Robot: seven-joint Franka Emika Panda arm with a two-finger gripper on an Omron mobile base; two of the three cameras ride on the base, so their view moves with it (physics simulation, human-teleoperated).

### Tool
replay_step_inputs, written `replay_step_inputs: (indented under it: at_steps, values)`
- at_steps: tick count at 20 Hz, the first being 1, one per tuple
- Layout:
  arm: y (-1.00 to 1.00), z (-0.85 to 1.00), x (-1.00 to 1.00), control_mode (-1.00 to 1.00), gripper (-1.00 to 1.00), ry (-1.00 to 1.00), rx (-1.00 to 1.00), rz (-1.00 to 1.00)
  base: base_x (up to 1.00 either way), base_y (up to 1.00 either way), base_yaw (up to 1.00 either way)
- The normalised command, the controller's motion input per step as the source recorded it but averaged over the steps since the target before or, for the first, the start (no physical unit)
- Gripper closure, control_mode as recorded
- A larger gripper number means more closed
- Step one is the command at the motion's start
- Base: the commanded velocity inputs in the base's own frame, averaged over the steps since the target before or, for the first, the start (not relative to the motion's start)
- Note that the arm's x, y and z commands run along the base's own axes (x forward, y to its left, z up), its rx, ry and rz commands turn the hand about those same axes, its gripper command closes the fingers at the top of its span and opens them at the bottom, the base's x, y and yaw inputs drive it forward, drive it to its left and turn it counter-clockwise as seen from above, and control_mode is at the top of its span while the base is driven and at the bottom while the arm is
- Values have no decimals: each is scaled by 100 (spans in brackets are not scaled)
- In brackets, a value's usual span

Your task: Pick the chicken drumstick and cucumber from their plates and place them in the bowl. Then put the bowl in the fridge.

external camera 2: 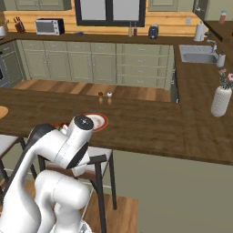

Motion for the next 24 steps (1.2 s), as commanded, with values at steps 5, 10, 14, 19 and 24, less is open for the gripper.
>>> replay_step_inputs:
  at_steps: [5, 10, 14, 19, 24]
  values:
    - [0, 0, -5, -100, 100, 0, 0, 0, 0, 0, 0]
    - [0, 0, 0, -100, 100, 0, 0, 0, 0, 0, 0]
    - [0, 0, 0, -100, 100, 0, 0, 0, 0, 0, 0]
    - [0, 0, 0, 100, 100, 0, 0, 0, -29, 3, 1]
    - [0, 0, 0, 100, 100, 0, 0, 0, -79, 44, 10]
